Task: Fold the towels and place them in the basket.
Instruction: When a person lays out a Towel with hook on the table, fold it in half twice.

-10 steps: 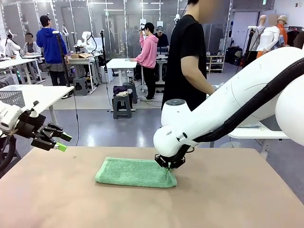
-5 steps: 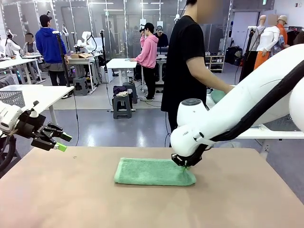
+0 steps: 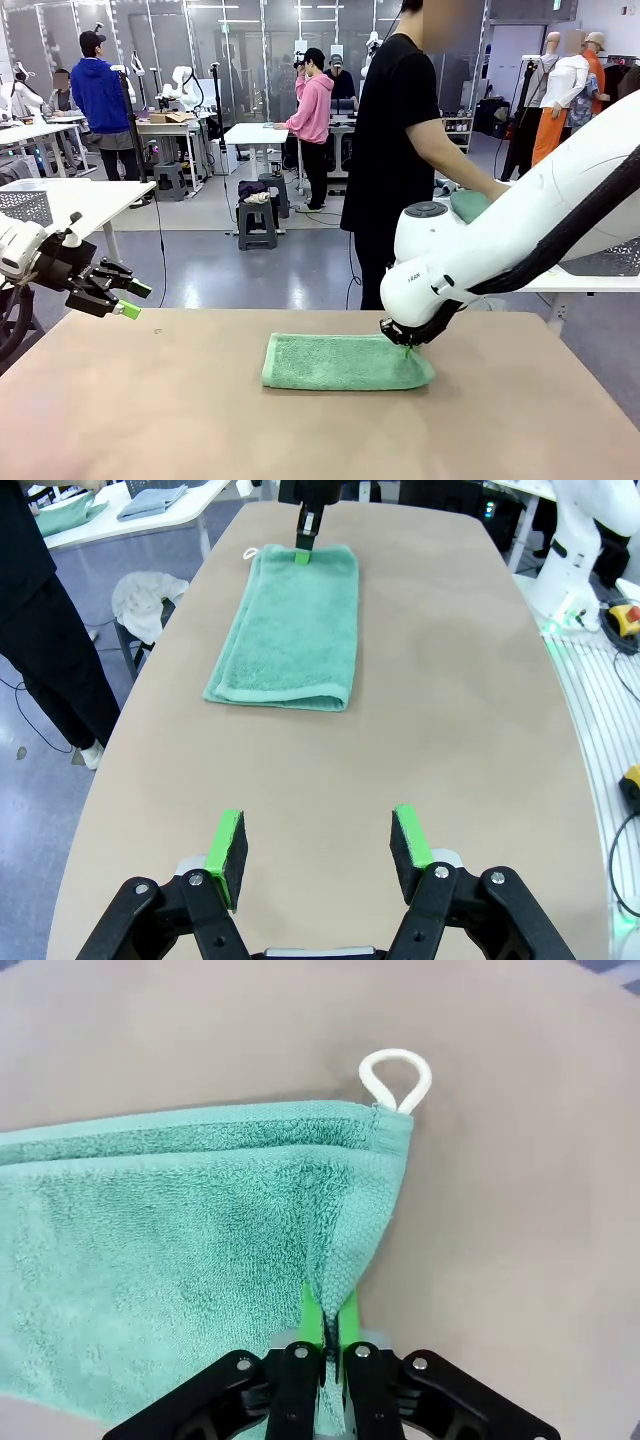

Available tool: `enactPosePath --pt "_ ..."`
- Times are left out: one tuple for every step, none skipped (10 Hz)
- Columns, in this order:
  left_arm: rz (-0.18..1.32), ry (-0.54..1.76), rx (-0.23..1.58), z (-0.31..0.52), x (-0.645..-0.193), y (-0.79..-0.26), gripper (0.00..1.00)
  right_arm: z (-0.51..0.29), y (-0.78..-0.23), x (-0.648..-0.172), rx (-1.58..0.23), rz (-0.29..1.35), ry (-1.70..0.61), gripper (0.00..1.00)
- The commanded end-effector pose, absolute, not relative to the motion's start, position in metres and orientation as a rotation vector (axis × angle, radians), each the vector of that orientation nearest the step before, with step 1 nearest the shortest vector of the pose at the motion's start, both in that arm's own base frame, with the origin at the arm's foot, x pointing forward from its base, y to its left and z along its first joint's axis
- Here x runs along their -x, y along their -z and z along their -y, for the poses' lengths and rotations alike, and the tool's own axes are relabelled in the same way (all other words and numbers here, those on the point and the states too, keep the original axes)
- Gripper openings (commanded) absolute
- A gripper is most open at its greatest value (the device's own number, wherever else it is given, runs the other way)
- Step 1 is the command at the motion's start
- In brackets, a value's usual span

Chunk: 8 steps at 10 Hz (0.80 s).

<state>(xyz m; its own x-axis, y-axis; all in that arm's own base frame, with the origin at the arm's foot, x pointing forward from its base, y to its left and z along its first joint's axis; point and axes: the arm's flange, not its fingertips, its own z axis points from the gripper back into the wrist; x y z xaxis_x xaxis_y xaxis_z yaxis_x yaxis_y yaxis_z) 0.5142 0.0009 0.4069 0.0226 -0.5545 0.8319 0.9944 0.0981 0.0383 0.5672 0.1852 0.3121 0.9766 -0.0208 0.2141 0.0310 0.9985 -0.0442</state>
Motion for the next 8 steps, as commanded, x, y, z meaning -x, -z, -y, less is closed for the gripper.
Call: enactPosePath --pt "0.829 1.371 0.688 -0.001 -0.512 -0.407 0.73 -0.197 -0.339 -0.564 0.086 0.259 0.012 0.0" --pt "0.829 1.371 0.688 -0.001 -0.512 -0.407 0.73 -0.21 -0.354 -0.563 0.098 0.248 0.024 0.0" --pt "0.829 1.371 0.688 -0.001 -0.512 -0.407 0.73 -0.228 -0.37 -0.564 0.115 0.247 0.036 0.0" --pt "0.829 1.371 0.688 -0.001 -0.512 -0.407 0.73 -0.249 -0.382 -0.568 0.133 0.246 0.043 0.0" --pt "0.829 1.371 0.688 -0.001 -0.512 -0.407 0.73 -0.271 -0.39 -0.572 0.139 0.237 0.05 0.0" --pt "0.829 1.371 0.688 -0.001 -0.512 -0.407 0.73 -0.298 -0.397 -0.575 0.129 0.216 0.051 0.0" --pt "0.829 1.371 0.688 -0.001 -0.512 -0.407 0.73 -0.322 -0.399 -0.575 0.126 0.194 0.053 0.0" --pt "0.829 1.371 0.688 -0.001 -0.512 -0.407 0.73 -0.343 -0.4 -0.575 0.114 0.188 0.048 0.0"
